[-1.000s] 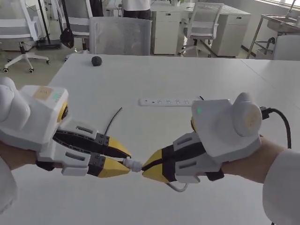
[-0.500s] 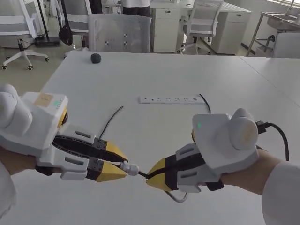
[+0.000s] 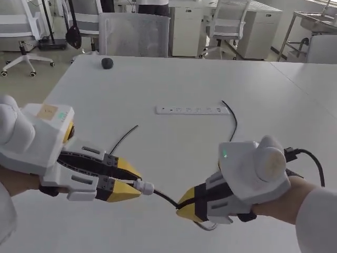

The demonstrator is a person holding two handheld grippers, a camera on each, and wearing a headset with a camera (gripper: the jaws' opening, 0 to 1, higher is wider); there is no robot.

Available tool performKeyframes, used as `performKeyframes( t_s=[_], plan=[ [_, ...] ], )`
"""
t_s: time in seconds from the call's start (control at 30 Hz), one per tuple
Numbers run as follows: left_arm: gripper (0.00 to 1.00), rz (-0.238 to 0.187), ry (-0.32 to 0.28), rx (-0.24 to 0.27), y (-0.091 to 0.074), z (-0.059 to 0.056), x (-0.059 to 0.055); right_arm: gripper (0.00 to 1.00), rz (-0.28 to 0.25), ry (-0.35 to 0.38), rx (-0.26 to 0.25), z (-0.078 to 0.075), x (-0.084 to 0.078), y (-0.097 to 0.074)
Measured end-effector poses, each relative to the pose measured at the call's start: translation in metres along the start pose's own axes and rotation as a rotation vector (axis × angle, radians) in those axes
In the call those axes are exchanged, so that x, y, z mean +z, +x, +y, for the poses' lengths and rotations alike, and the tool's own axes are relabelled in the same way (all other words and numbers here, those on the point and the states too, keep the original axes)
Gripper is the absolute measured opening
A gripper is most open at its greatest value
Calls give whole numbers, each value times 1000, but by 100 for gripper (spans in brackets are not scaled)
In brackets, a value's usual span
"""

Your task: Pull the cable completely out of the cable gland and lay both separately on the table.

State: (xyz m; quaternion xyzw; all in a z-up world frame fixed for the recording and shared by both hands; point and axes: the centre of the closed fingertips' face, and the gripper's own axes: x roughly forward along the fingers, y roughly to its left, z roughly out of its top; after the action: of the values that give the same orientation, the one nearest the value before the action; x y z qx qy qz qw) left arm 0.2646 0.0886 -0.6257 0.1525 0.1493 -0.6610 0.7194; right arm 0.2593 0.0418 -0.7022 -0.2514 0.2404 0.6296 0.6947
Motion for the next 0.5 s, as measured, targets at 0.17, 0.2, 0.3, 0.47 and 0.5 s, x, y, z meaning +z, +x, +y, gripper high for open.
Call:
performKeyframes(
  t_s=[0.17, 0.2, 0.3, 0.47, 0.5],
  plan=[
    [14, -5, 2, 1, 1, 1, 1, 0, 52, 10, -7, -3, -22, 0],
    [14, -4, 3, 1, 1, 1, 2, 0, 63, 12, -9, -4, -27, 0],
    [14, -5, 4, 1, 1, 1, 2, 0, 89, 24, -10, -5, -39, -1],
    [14, -5, 5, 3, 1, 2, 2, 0, 122, 48, -12, -7, -57, -1],
    [14, -6, 5, 2, 1, 2, 2, 0, 129, 53, -14, -8, -61, -1]
  ],
)
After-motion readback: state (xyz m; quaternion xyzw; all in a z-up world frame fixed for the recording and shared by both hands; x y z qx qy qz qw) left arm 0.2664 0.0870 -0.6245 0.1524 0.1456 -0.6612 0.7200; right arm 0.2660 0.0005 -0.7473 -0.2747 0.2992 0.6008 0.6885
